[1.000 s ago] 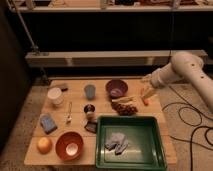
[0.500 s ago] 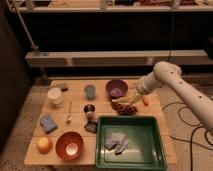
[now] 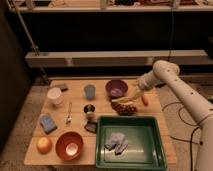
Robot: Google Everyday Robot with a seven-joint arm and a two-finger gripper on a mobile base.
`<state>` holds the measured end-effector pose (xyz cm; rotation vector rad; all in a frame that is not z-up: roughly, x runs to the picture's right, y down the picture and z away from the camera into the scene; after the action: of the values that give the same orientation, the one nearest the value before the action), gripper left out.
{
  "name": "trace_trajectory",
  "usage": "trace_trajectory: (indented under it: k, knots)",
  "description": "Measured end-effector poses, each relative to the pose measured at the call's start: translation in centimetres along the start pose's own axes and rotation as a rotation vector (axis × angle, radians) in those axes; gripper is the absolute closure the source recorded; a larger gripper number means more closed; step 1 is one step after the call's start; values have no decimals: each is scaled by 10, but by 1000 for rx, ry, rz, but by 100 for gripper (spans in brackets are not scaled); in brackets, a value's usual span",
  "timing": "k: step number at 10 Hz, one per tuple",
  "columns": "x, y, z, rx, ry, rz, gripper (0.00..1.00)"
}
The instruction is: Place banana in table surface
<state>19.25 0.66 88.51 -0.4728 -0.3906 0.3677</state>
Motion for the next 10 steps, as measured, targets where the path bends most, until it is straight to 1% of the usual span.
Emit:
trace_trajectory:
  k: [4,7,9,10]
  knots:
    - [13,9,30,-52,12,-8,35]
    - [22,12,43,-72,21,1,35]
    - [24,13,55,-89,25,8,35]
    - [25,12,58,-93,22,10,37]
